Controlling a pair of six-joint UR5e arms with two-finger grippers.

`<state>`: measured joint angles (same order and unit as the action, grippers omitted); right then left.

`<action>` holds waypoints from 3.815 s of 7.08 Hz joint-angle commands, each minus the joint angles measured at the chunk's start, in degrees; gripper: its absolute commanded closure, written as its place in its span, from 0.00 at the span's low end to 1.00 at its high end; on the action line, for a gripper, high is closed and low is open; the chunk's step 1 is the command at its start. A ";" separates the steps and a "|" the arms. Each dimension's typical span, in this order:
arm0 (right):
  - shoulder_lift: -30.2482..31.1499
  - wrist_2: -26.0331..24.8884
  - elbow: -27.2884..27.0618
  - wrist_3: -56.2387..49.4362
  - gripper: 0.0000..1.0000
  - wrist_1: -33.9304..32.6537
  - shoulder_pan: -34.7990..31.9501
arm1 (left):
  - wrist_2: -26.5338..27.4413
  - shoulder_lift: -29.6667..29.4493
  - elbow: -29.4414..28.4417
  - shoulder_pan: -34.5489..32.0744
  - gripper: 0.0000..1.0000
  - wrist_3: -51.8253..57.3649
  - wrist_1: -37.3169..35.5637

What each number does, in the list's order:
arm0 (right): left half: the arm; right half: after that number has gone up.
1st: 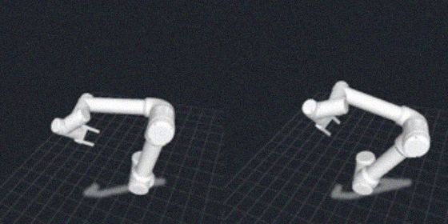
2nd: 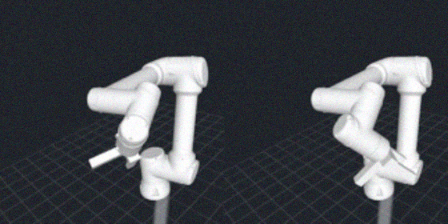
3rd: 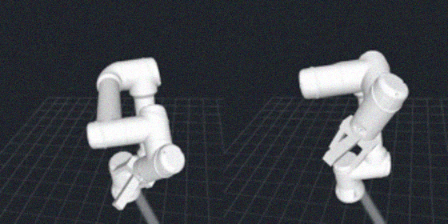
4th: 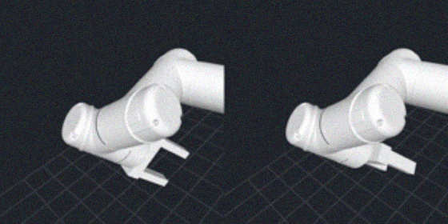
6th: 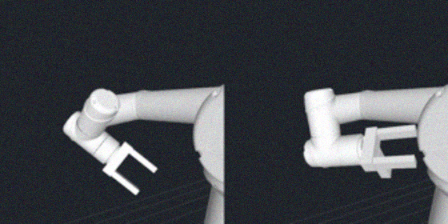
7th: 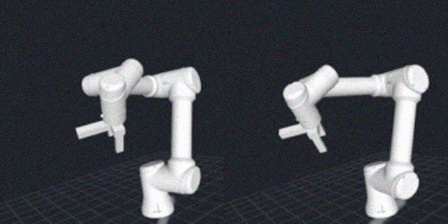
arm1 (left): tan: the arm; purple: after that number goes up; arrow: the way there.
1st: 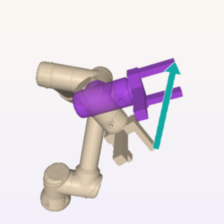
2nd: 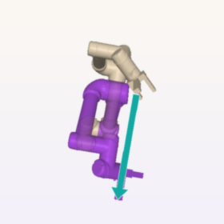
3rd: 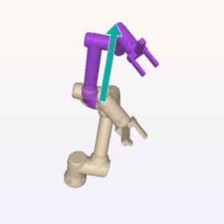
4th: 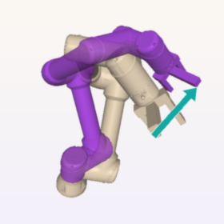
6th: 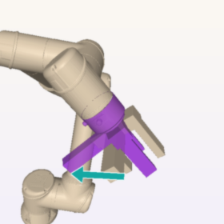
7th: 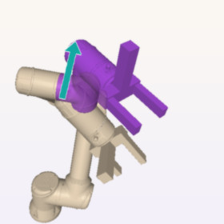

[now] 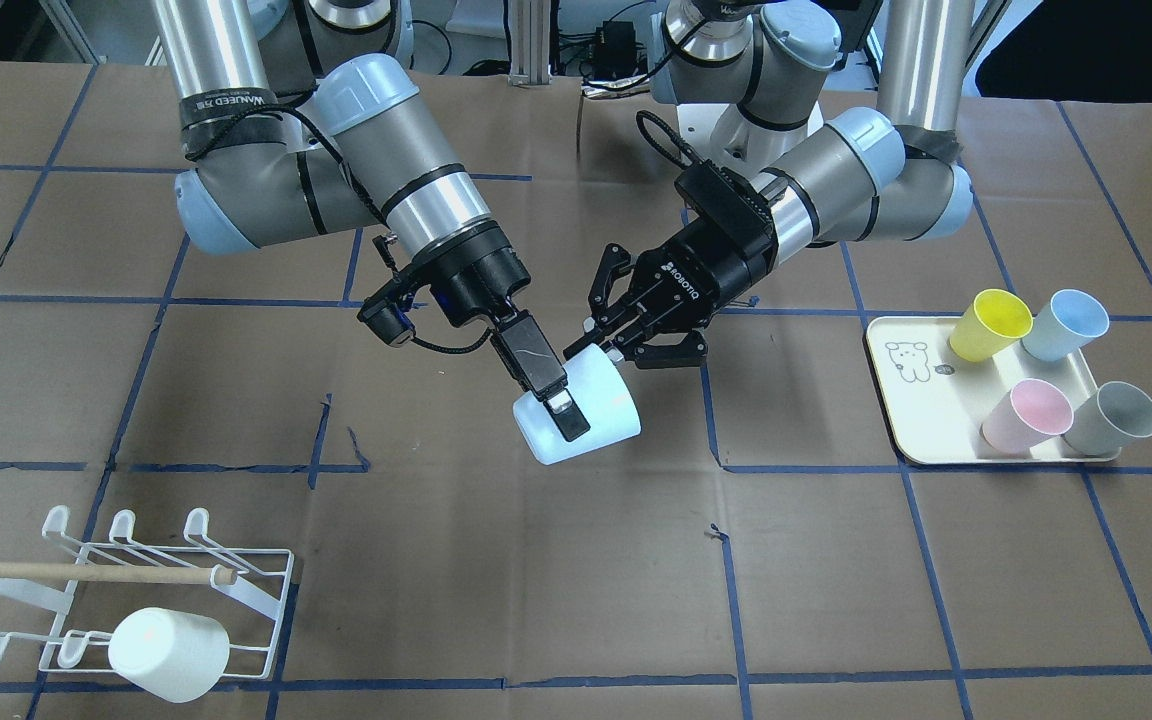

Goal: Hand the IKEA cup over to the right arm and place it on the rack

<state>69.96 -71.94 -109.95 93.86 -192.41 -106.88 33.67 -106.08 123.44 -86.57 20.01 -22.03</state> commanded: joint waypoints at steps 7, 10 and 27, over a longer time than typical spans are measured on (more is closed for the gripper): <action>-0.09 -0.66 0.35 -0.61 0.70 -0.76 0.70 | 0.09 1.31 0.14 8.82 0.02 -2.52 0.58; 0.35 -0.75 0.88 -8.72 0.86 -0.68 6.31 | 12.64 1.48 -1.43 13.01 0.02 -3.83 8.26; -11.94 -7.17 6.23 -94.12 0.95 -15.69 35.87 | 54.66 12.74 -33.61 0.09 0.01 -22.56 108.27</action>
<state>60.62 -79.49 -104.74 -0.23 -205.28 -71.05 88.33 -93.27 89.10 -86.09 -2.75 88.04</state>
